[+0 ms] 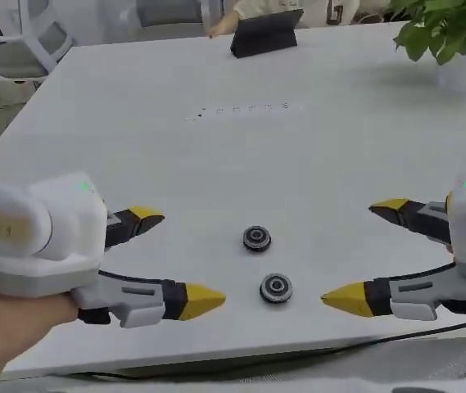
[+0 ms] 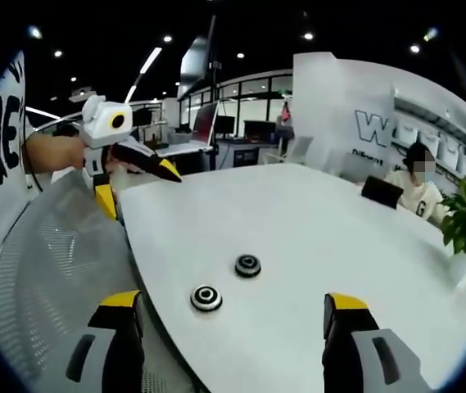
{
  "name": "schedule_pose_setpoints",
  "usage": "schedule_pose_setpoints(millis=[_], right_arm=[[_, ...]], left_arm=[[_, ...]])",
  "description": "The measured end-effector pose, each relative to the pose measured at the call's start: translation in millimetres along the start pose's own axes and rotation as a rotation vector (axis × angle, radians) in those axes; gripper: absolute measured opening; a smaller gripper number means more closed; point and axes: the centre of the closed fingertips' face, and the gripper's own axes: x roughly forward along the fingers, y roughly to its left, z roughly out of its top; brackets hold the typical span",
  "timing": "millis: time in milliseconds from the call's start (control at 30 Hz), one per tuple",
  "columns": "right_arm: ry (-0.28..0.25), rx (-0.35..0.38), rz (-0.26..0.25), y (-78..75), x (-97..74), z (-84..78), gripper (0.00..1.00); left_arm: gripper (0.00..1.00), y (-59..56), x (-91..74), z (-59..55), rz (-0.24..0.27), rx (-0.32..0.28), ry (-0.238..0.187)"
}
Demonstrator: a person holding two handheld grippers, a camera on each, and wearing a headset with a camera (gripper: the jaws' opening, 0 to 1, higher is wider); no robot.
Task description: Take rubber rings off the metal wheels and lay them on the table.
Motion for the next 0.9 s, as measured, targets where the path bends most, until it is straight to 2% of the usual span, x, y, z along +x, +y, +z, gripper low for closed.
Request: schedule_pose_setpoints(millis=[533, 767, 900], right_arm=[[-0.002, 0.010, 0.015, 0.5, 9.6, -6.4, 0.89], [0.000, 0.011, 0.019, 0.2, 12.4, -9.1, 0.88], [0.004, 0.008, 0.025, 1.0, 14.5, -11.6, 0.88]], left_arm=[[0.79, -5.4, 16.1, 1.7, -0.036, 0.020, 0.019], [0.79, -6.9, 23.9, -1.4, -0.052, 0.033, 0.039], [0.80, -7.0, 26.8, -2.5, -0.062, 0.018, 0.040]])
